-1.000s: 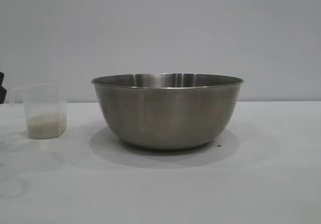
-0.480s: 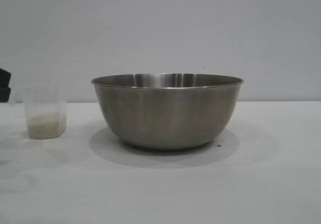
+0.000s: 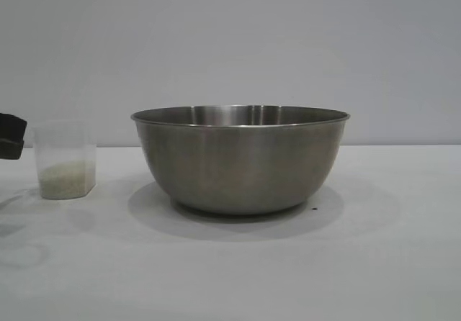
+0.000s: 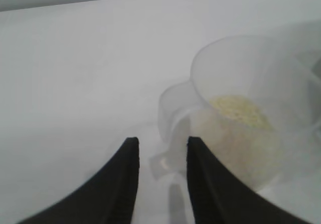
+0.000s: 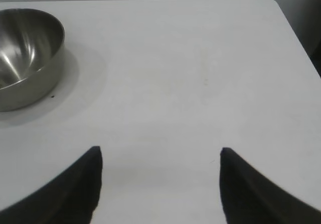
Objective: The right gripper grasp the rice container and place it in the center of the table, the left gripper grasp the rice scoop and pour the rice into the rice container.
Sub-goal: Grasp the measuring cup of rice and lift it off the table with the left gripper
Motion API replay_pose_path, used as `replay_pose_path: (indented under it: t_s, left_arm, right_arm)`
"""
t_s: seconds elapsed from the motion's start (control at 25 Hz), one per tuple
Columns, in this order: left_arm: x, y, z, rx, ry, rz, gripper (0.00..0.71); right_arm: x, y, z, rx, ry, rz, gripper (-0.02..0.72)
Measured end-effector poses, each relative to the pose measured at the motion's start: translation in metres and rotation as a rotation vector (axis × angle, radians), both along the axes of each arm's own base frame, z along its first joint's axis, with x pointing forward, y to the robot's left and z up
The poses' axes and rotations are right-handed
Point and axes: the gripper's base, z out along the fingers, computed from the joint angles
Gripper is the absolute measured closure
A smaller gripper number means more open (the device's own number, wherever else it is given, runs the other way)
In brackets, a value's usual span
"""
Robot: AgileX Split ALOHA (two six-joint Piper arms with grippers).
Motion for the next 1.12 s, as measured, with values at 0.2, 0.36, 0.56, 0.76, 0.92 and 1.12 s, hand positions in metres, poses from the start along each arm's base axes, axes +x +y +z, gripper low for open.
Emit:
replay_pose_path:
  t_s: [0.2,0.36,0.56,0.76,0.92,1.12]
  left_arm:
    - [0.009,-0.001,-0.004,-0.001,-0.006,0.0,0.521]
    - [0.017,-0.003,-0.008,-0.002,-0.011,0.0,0.521]
    - [0.028,-0.005,-0.008,-0.005,-0.034,0.0,0.521]
    - [0.039,-0.007,-0.006,0.009,-0.07,-0.012,0.521]
    - [0.048,-0.012,-0.004,0.031,-0.1,-0.06,0.619]
    - [0.053,-0.015,-0.009,0.048,-0.103,-0.093,0.71]
  right_arm:
    - [0.0,0.0,0.0,0.0,0.0,0.0,0.279]
    - [0.0,0.0,0.0,0.0,0.0,0.0,0.279]
    - [0.0,0.0,0.0,0.0,0.0,0.0,0.279]
    - [0.0,0.0,0.0,0.0,0.0,0.0,0.279]
    - [0.0,0.0,0.0,0.0,0.0,0.0,0.279]
    - [0.0,0.0,0.0,0.0,0.0,0.0,0.279]
